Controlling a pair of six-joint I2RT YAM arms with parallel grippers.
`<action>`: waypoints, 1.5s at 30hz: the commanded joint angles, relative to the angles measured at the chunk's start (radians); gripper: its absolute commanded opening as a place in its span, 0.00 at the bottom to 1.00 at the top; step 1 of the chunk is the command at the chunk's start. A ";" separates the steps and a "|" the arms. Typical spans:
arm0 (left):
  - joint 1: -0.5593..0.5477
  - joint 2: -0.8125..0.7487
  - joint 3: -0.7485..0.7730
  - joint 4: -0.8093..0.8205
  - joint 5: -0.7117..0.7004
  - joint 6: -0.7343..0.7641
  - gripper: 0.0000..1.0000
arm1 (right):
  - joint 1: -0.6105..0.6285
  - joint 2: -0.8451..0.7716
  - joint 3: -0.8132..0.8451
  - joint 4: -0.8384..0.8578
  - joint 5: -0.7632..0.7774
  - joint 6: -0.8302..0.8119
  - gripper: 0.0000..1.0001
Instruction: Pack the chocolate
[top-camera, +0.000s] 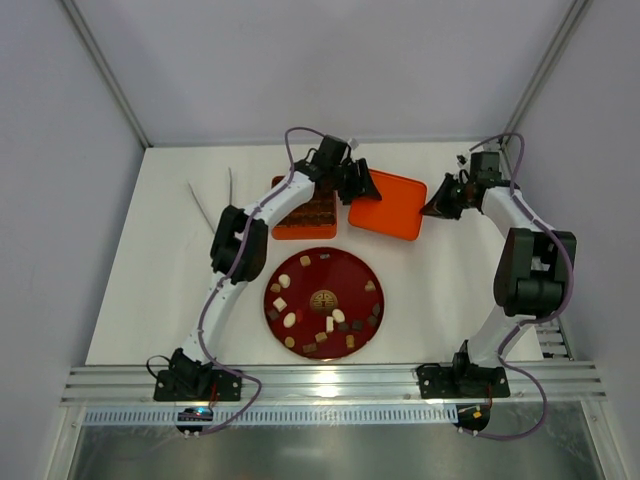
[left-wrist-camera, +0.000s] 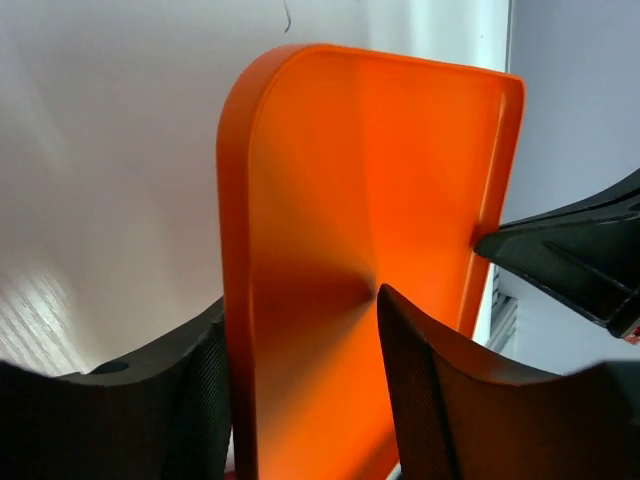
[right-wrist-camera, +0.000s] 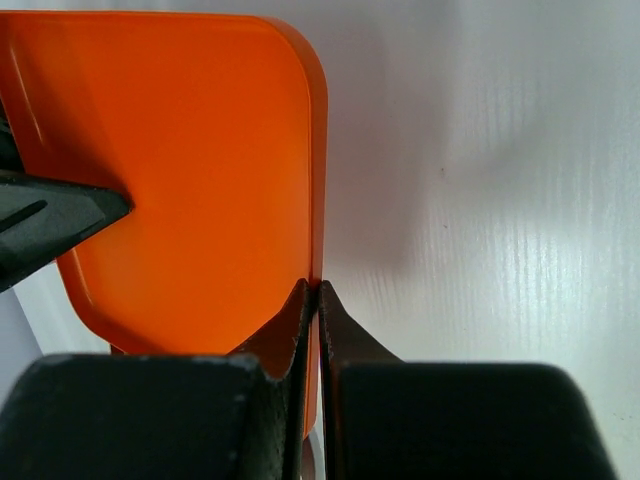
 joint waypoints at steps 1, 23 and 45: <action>0.002 -0.081 -0.015 0.075 0.071 -0.057 0.47 | 0.008 -0.067 -0.016 0.056 -0.057 0.022 0.04; 0.102 -0.278 -0.113 -0.210 0.188 -0.142 0.00 | 0.638 -0.558 -0.133 0.079 0.677 -0.329 0.72; 0.128 -0.571 -0.566 -0.105 0.283 -0.275 0.00 | 1.145 -0.296 -0.056 0.044 1.222 -0.698 0.55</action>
